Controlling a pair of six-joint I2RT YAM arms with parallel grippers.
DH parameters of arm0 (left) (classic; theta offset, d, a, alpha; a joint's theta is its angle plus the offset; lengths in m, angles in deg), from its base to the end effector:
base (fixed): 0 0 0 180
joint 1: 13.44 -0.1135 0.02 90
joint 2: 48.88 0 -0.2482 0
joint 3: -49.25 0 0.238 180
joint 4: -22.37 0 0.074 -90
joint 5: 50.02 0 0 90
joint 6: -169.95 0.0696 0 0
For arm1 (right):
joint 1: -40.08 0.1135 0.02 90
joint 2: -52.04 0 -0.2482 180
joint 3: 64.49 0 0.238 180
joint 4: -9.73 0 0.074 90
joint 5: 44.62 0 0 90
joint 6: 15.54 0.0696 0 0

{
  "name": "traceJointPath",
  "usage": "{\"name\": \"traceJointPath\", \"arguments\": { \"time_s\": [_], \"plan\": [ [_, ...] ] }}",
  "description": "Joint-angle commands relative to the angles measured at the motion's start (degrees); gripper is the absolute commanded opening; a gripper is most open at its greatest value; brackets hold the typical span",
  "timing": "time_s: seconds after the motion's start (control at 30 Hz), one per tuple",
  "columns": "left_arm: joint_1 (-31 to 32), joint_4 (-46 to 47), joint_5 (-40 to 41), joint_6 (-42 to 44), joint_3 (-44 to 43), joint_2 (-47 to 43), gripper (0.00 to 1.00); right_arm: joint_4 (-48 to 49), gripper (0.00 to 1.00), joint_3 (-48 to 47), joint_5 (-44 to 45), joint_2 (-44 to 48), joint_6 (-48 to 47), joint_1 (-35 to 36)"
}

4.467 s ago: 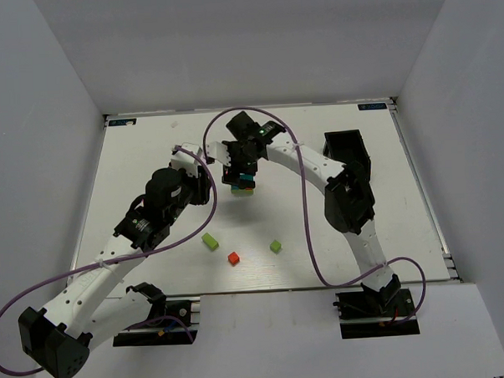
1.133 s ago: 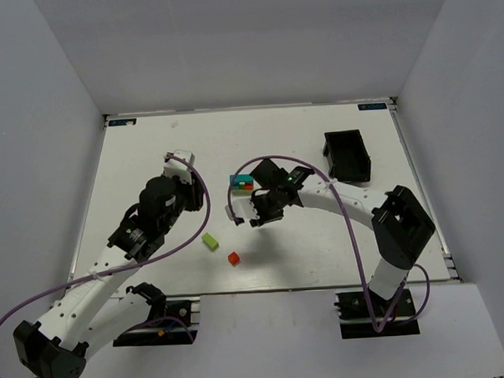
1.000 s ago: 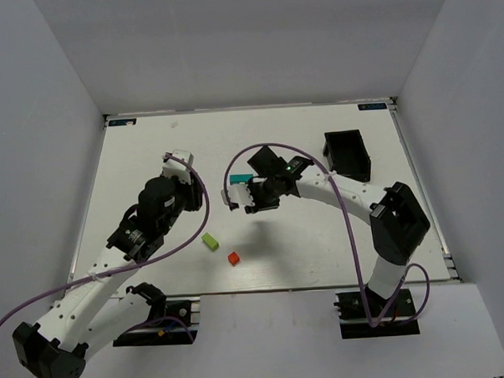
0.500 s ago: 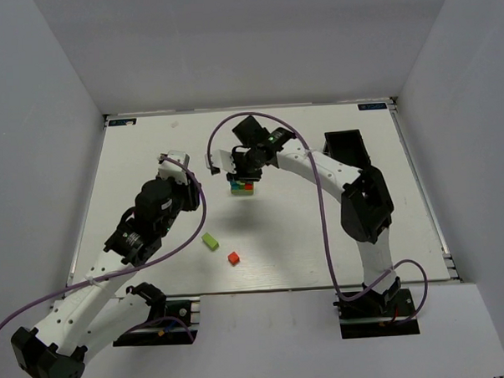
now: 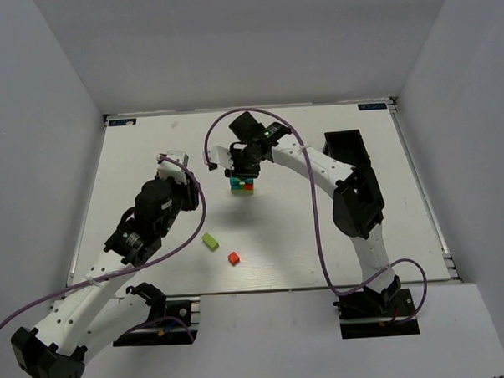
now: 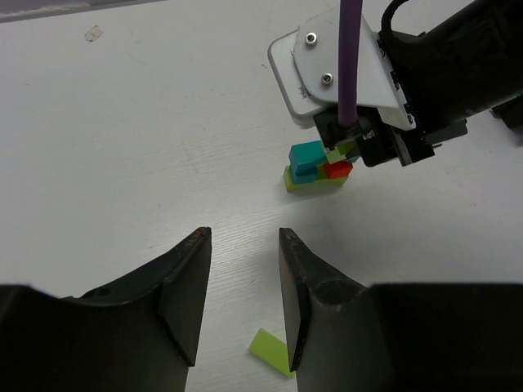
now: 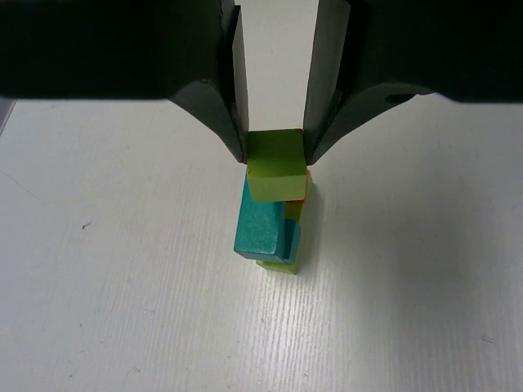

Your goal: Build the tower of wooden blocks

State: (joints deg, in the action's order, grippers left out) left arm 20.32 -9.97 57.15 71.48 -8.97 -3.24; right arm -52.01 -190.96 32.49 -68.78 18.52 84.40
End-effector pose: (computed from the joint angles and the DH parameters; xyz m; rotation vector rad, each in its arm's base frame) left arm 0.1868 -0.1002 0.2953 0.2185 1.8928 -0.2132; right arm 0.3205 0.3347 0.2324 -1.9930 1.5514 0.2058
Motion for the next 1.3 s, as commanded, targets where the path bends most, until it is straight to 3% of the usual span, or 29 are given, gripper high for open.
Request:
{"name": "traceJointPath", "arguments": {
  "time_s": [0.0,0.67,1.27],
  "plan": [
    [-0.3,0.6,0.8,-0.5,0.4,-0.9,0.49,-1.7,0.05,-3.2,0.6,-1.4,0.1,-0.5],
    [-0.3,0.6,0.8,-0.5,0.4,-0.9,0.49,-2.8,0.14,-6.7,0.8,-4.6,1.4,-1.3],
    [-0.3,0.6,0.8,-0.5,0.4,-0.9,0.49,-2.8,0.15,-7.7,0.7,-5.8,2.3,-1.3]
  ]
}}
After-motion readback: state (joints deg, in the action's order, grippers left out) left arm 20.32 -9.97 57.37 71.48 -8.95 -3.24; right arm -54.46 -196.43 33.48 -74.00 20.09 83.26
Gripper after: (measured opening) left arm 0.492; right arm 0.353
